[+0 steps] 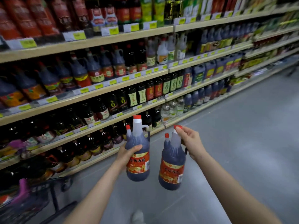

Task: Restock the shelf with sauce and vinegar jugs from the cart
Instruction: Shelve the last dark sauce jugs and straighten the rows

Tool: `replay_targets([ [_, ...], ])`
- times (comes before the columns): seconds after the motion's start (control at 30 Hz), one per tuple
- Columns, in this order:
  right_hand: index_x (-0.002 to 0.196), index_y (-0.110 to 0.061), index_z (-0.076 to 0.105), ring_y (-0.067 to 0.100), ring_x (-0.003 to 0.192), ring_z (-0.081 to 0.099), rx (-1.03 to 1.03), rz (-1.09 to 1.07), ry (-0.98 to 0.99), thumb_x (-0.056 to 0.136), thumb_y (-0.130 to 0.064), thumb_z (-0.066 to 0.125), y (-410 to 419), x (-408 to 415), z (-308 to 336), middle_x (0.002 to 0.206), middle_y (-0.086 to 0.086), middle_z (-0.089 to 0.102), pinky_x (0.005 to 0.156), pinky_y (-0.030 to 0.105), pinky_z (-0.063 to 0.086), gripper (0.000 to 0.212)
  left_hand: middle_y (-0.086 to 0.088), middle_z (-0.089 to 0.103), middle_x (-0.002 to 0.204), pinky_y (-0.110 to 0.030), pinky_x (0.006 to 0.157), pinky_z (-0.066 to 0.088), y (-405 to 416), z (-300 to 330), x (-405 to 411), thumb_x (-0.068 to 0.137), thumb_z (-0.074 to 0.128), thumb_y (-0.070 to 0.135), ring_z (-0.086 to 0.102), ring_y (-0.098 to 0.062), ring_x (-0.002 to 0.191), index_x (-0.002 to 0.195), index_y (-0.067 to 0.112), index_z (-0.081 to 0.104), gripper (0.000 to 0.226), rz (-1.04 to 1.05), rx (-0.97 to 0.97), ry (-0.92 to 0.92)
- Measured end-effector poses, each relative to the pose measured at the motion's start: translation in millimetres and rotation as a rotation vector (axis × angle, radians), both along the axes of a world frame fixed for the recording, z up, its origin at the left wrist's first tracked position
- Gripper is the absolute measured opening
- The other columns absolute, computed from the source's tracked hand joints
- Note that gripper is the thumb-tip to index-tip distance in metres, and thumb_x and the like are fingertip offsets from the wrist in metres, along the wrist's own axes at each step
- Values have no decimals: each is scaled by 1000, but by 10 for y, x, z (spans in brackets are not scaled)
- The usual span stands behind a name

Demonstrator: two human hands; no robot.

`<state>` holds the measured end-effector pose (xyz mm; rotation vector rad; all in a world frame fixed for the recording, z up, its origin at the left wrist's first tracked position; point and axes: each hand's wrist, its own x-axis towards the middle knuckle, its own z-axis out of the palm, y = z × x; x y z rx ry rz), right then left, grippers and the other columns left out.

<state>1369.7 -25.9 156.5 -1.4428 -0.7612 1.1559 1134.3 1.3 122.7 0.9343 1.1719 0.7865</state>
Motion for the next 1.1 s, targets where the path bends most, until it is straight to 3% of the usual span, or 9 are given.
replay_targets([
  [0.1,111,-4,63,17,94,60,4,-43,-21,88,-21,59,81,403,-17,92,2,67,83,32,49,29,-13,71,97,-41,79,55,207,-50,450,35,80,45,68,-31,88,104,17,61,77,-62,-10,16],
  [0.2,108,-10,64,20,101,59,2,-64,-67,88,-24,60,309,771,-36,101,6,67,88,38,48,25,-7,72,90,-36,72,54,491,-85,897,32,79,45,69,-27,82,98,18,63,74,-83,4,25],
  [0.3,112,-8,63,22,108,59,11,-71,-106,88,-28,60,643,1137,-37,110,10,67,95,40,47,31,-6,71,94,-37,75,53,879,-138,1318,32,78,47,68,-27,86,103,19,61,77,-130,10,29],
  [0.4,115,-7,62,22,109,59,21,-97,-123,89,-28,58,1038,1555,-49,112,10,66,92,36,48,34,-7,71,96,-38,77,53,1397,-189,1715,33,79,46,68,-27,87,100,23,61,72,-168,9,10],
  [0.57,106,-13,65,21,106,59,4,-107,-178,89,-29,57,1678,2161,85,102,4,68,90,35,49,24,-11,70,99,-46,86,53,2239,-141,2287,35,80,45,67,-31,91,104,20,61,76,-195,17,-12],
  [0.7,102,-15,65,21,104,61,14,-160,-173,88,-27,58,2128,2662,192,98,2,68,92,38,49,20,-12,69,103,-44,85,53,2778,1,2738,37,80,45,66,-30,94,107,20,59,77,-251,39,-22],
  [0.87,109,-9,64,24,109,60,53,-192,-149,87,-28,60,2644,3274,198,106,8,67,95,42,49,30,-10,70,96,-34,72,52,3277,97,3318,35,78,45,67,-27,87,107,15,60,80,-262,64,-11],
  [1.0,104,-12,65,22,103,61,91,-174,-116,88,-26,59,3048,3828,127,99,5,68,85,34,52,21,-14,70,100,-40,79,54,3624,42,3861,35,79,44,67,-30,90,108,15,60,81,-230,74,-4],
  [1.1,101,-17,66,23,106,62,109,-134,-136,87,-28,60,3401,4313,113,103,6,68,90,39,51,18,-13,70,101,-42,82,53,3886,-14,4391,33,79,44,67,-31,90,105,19,59,79,-172,67,3],
])
